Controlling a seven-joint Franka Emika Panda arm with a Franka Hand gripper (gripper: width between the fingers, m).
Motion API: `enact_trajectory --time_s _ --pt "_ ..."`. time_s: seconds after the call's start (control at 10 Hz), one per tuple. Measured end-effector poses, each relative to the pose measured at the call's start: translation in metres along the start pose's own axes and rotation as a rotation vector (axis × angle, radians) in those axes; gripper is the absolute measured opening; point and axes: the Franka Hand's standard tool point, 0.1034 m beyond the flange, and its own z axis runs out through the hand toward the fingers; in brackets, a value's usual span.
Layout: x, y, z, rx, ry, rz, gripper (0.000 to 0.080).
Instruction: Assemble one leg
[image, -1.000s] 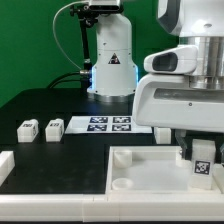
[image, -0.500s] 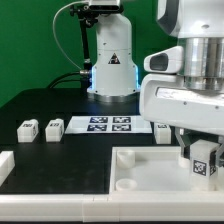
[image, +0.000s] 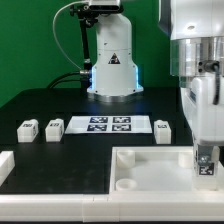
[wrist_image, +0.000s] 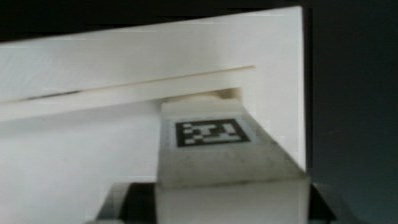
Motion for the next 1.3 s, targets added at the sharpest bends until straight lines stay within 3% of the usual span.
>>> enact_trajectory --time_s 0.3,0.6,0.7,0.8,0.9,1.0,1.1,1.3 --pt "0.001 0.001 0.001 -0.023 -0.007 0.189 0.03" --pt "0.001 0.001 0.001 -0.027 -0.005 0.156 0.03" --pt "0.001 0.002 0.001 -0.027 -0.005 0.156 0.0528" --pt "0.001 0.002 0.001 -0.027 -0.005 0.156 0.0528" --pt "0.001 0.002 0.001 -0.027 -0.005 0.155 0.0624" --pt "0.001 0.002 0.001 -0.027 -0.005 0.155 0.0642" --pt "-0.004 0.001 -0.003 -0.003 -0.012 0.135 0.0642" --pt "-0.02 -0.003 -0.027 0.024 -0.046 0.124 0.0649"
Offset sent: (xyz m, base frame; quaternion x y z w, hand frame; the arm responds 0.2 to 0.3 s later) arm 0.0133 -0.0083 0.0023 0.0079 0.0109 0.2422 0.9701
